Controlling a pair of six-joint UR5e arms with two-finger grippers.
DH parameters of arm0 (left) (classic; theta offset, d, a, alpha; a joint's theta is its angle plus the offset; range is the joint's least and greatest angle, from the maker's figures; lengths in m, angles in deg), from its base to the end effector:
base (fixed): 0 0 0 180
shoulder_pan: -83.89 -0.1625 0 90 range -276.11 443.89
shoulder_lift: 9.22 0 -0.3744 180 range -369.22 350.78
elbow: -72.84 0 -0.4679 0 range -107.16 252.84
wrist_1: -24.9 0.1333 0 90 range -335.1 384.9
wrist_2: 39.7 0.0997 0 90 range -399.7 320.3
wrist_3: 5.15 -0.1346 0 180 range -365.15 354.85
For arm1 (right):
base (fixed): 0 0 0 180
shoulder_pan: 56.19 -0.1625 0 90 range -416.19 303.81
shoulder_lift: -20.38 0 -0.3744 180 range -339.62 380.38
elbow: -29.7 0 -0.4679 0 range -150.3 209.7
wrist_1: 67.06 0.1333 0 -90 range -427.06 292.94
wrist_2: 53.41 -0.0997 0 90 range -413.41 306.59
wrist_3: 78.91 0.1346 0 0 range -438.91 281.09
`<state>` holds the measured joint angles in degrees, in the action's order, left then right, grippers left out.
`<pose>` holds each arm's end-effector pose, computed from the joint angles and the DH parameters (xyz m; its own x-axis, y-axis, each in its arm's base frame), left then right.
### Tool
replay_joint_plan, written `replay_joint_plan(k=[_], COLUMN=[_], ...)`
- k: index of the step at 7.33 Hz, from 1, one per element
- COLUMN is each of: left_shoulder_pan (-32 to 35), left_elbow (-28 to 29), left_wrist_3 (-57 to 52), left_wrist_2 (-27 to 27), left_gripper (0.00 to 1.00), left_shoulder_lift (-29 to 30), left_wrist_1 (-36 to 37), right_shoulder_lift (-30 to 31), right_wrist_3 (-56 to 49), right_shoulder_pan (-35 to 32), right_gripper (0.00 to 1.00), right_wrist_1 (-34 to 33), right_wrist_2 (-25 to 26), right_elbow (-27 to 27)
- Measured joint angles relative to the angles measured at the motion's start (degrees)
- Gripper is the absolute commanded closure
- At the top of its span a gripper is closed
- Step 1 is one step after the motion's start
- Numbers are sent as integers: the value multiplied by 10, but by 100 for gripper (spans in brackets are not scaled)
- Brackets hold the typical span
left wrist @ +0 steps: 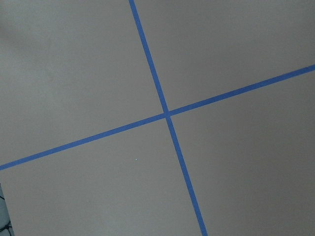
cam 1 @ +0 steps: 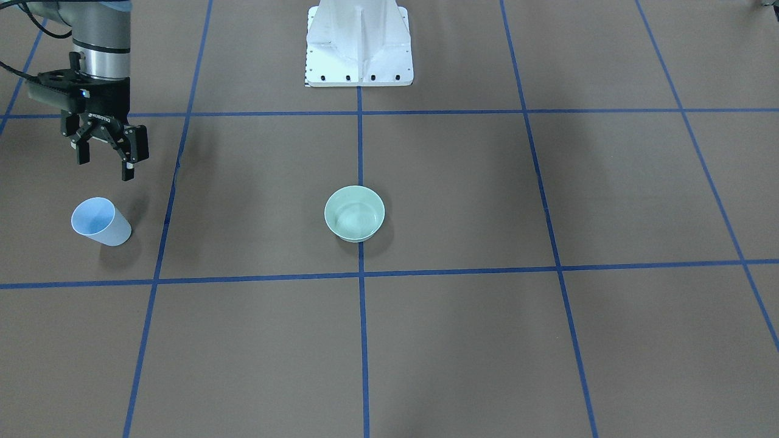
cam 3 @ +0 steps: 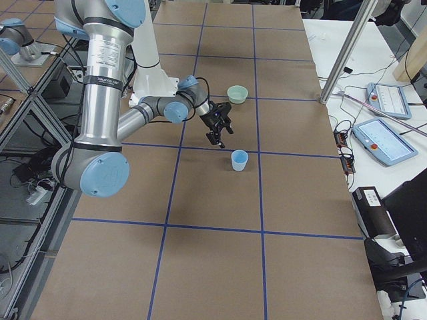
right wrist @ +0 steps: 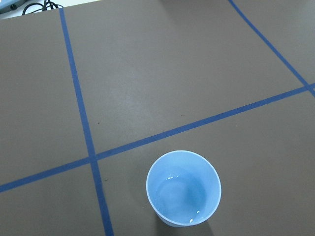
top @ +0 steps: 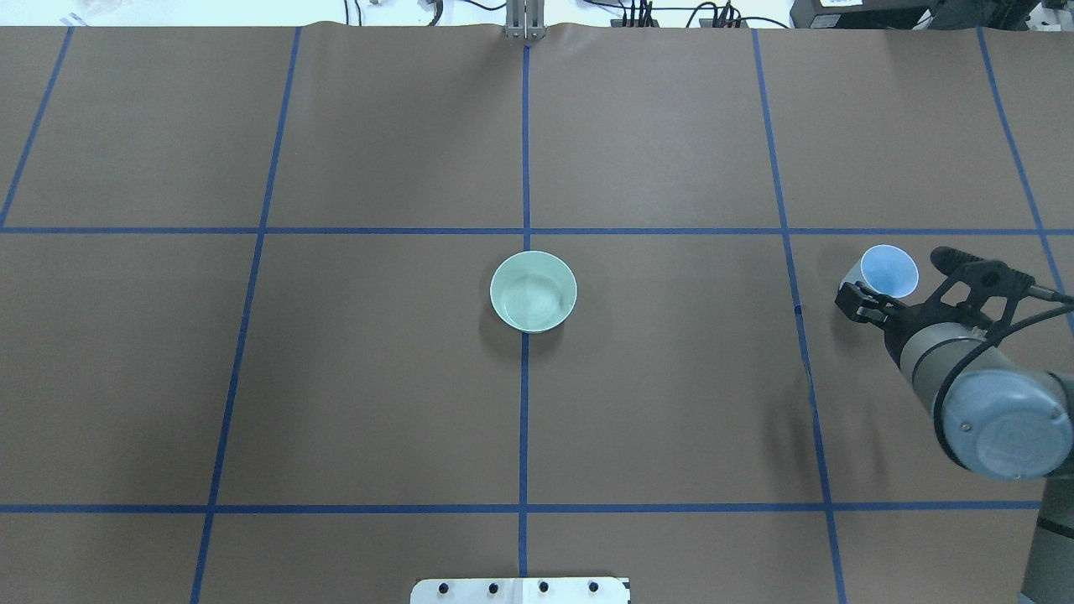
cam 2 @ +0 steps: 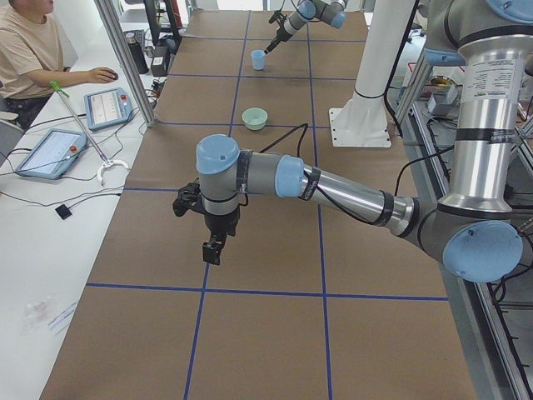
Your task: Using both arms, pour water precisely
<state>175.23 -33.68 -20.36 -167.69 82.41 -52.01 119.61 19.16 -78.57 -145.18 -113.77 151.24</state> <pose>-0.0636 -0.5626 0.4879 0.7676 0.2959 -0.5685 -0.1846 0.9515 0.2460 -0.4057 -0.3832 0.3952 0.6748 0.4098 0.6138 -0.6895 0.6467 0.3261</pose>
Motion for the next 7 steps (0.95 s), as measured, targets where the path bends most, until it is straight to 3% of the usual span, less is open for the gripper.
replay_joint_plan(k=[3,7], left_shoulder_pan=[5,6], left_elbow=[-9,-11], left_wrist_3=[0,0], left_wrist_2=[-1,-1], left_gripper=[0,0], left_shoulder_lift=[-6,-8], left_wrist_1=[0,0], right_shoulder_lift=[-17,-53], right_wrist_3=[46,63], right_shoulder_pan=[47,53], right_gripper=[0,0], right_wrist_1=[1,4], right_wrist_2=[117,155], right_elbow=[-74,-145])
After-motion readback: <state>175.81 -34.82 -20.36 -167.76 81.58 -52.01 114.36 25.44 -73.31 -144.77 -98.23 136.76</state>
